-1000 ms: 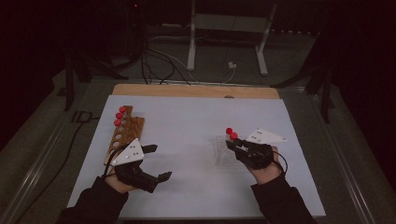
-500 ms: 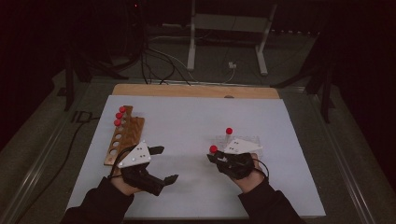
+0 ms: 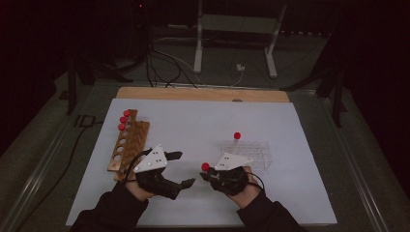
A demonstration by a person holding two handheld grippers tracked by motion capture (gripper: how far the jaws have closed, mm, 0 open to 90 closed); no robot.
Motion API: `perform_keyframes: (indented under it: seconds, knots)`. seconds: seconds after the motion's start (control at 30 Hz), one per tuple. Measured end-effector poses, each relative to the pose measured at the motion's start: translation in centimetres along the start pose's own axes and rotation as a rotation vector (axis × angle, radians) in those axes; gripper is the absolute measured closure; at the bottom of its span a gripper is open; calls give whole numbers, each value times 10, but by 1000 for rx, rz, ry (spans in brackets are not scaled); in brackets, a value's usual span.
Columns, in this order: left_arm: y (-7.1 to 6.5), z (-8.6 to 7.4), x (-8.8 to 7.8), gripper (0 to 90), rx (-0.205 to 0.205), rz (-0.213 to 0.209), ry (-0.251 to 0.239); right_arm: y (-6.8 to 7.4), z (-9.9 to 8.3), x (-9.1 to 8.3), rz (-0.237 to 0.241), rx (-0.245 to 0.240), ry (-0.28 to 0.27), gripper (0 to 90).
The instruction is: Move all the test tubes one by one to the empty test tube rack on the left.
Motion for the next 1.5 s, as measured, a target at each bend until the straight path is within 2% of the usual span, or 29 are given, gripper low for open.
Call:
perform_keyframes:
  seconds: [0.37, 0.97, 1.23, 1.4, 1.5]
  knots:
    - [-5, 6, 23, 435, 23, -30, -11, 0, 0, -1, 9, 1, -4, 749]
    - [-6, 2, 44, 699, 53, -48, 11, 1, 1, -1, 15, 3, -2, 749]
    - [-6, 3, 45, 719, 73, -46, 8, 0, 0, -2, 15, 6, -1, 749]
    - [-6, 7, 44, 720, 66, -44, 4, -1, 1, -3, 9, 10, -14, 746]
    - [-5, 10, 41, 721, 73, -32, -11, -2, 1, -6, 1, 12, -26, 717]
Point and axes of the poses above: each handheld gripper's, and its own axes: x roughly forward along the jaws, z roughly out of its top, y roughly to its left, the point moved 3 cm from there along x, roughly forward along the jaws, and after that the axes turned 13 degrees about -x, right-handed, at the moved point
